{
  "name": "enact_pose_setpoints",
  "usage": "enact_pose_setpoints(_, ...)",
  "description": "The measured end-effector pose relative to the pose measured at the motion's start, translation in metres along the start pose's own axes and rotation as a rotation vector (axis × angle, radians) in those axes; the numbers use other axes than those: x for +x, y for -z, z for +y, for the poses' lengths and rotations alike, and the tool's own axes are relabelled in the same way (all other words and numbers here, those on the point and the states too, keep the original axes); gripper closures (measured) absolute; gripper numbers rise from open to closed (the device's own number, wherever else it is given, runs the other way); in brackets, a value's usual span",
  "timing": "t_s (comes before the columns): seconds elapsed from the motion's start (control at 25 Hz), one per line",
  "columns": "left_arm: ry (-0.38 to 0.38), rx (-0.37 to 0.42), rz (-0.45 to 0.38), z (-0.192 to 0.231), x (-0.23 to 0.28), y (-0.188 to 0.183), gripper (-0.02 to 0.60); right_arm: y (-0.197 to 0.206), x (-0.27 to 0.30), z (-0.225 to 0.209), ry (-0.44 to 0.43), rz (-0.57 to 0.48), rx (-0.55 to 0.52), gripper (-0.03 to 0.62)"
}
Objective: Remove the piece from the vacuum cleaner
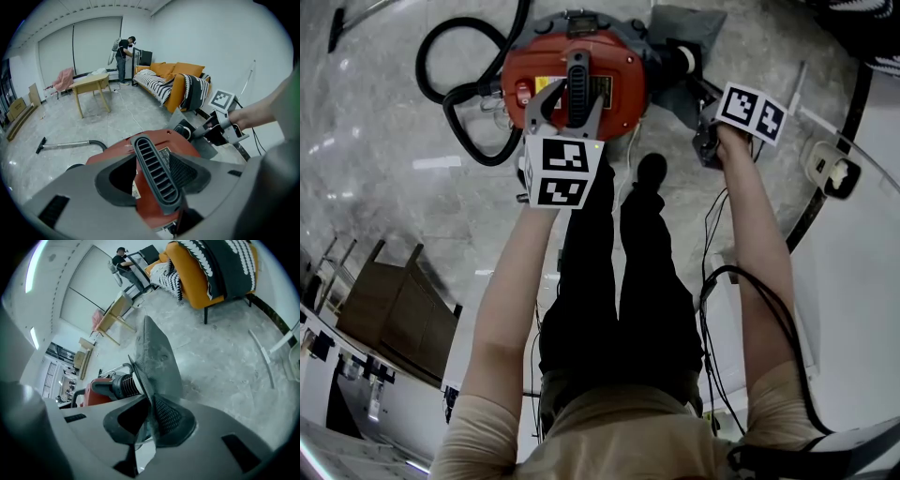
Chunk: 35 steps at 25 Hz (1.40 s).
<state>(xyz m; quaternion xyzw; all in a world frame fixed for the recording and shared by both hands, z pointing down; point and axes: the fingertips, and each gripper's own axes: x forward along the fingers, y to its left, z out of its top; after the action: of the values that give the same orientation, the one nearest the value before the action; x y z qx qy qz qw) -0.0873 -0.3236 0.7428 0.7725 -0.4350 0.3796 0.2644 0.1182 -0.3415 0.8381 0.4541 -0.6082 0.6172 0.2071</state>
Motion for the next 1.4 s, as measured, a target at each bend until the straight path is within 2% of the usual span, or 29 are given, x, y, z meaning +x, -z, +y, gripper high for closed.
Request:
enact_pose_setpoints(0.16,-0.002,0.001,-0.005,0.000,0.000,0.000,0.356,0.001,0.001,0.000,-0.047,0.008,0.090,0.556)
enact_pose_setpoints(0.28,0.001,0.002,-0.006,0.000,0.000,0.000,0.356,0.000,0.001,-0.001,-0.047,0.017,0.071,0.556)
enact_pose_setpoints(0.36,0.005,0.002,-0.006,-0.001,0.000,0.000,0.356,0.000,0.000,0.000,0.002,0.038,-0.062,0.556)
enact_pose_setpoints(0.48,0.008,0.001,-0.007,0.000,0.000,0.000,0.356,0.001,0.001,0.002,0.115,0.082,-0.365,0.559)
enact_pose_setpoints(0.6,0.013,0.001,-0.009,0.000,0.000,0.001,0.356,0.001,0.001,0.001,0.152,0.098,-0.489,0.559)
enact_pose_setpoints(0.72,0.016,-0.002,-0.013,-0.001,0.000,0.000,0.356,0.001,0.001,0.001,0.207,0.115,-0.656,0.559)
enact_pose_setpoints(0.92,0.019,-0.007,-0.019,0.000,0.000,0.000,0.356,0.000,0.002,0.000,0.245,0.113,-0.776,0.559)
enact_pose_setpoints(1.4,0.022,-0.011,-0.022,0.000,0.001,0.000,0.356,-0.001,0.003,-0.008,0.299,0.118,-0.968,0.559)
